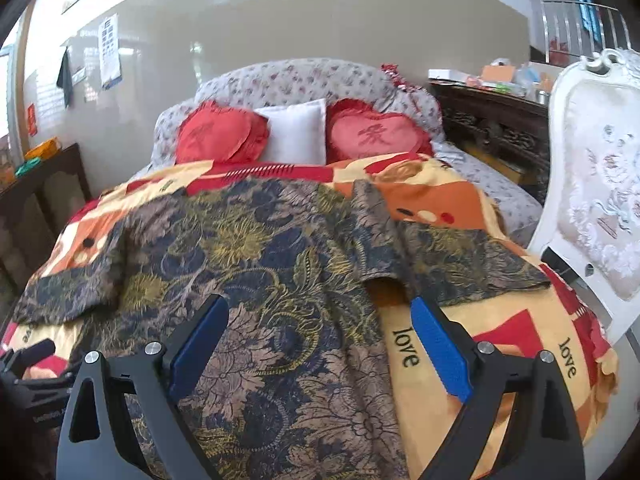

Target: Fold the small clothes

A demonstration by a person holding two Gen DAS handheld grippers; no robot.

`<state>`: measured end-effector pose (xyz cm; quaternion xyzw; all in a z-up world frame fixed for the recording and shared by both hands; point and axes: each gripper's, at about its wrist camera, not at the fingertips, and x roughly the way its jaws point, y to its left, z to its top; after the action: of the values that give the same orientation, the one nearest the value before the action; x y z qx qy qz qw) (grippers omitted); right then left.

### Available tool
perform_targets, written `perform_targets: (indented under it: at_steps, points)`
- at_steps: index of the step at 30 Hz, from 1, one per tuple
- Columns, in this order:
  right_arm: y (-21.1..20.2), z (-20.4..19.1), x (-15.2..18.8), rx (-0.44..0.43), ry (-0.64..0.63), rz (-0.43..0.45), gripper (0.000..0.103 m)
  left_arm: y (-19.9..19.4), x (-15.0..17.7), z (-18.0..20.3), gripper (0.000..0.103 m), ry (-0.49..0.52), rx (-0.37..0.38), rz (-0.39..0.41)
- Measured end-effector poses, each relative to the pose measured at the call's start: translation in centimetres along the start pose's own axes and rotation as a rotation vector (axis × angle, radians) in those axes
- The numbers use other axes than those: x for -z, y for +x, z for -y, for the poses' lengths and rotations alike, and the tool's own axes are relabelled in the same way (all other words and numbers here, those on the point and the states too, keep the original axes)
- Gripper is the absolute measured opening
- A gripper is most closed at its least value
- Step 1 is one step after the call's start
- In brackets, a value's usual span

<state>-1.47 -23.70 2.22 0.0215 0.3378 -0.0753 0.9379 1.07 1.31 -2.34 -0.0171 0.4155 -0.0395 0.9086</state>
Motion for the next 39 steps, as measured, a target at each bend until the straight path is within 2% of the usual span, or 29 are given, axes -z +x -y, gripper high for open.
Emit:
perform_targets:
  at_steps: [4, 7, 13, 16, 19, 21, 25, 30, 35, 39]
  points:
    - [2.3, -0.7, 0.4, -0.021, 0.007, -0.076, 0.083, 0.0, 0.0, -0.1, 0.103, 0.009, -0.008, 0.01]
    - [2.6, -0.8, 0.5, -0.004, 0.023, -0.073, 0.082, 0.1, -0.1, -0.5, 0.103, -0.025, 0.051, -0.025]
    - [2.4, -0.7, 0.6, 0.013, 0.006, -0.055, 0.082, 1.3, -0.8, -0.7, 0.103, -0.031, -0.08, -0.039]
    - [3.1, -1.3, 0.8, -0.008, -0.029, -0.039, 0.082, 2.9, -1.4, -1.2, 0.103, -0.042, -0.12, -0.035]
    - [4.1, -2.5, 0.9, -0.028, -0.076, -0.005, 0.082, 4.6, -1.5, -1.3, 0.103, -0.02, -0.123, -0.036]
    - [4.7, -3.3, 1.3, -0.035, -0.094, 0.024, 0.082, 6.3, -1.0, -1.4, 0.103, -0.016, -0.152, -0.06]
    - [6.4, -4.1, 3.7, -0.007, -0.145, 0.02, 0.082, 8.3, 0.7, -1.7, 0.103, -0.026, -0.15, -0.086]
    - [6.4, -4.5, 4.1, 0.031, -0.159, 0.03, 0.082, 8.3, 0.8, -1.6, 0.103, -0.023, -0.153, -0.078]
    - [7.5, -5.3, 4.5, 0.043, -0.202, -0.021, 0.082, 8.3, 0.8, -1.9, 0.103, -0.044, -0.133, -0.083]
    - [8.4, -4.9, 4.6, 0.0, -0.179, -0.071, 0.078, 8.3, 0.8, -2.1, 0.103, -0.05, -0.127, -0.084]
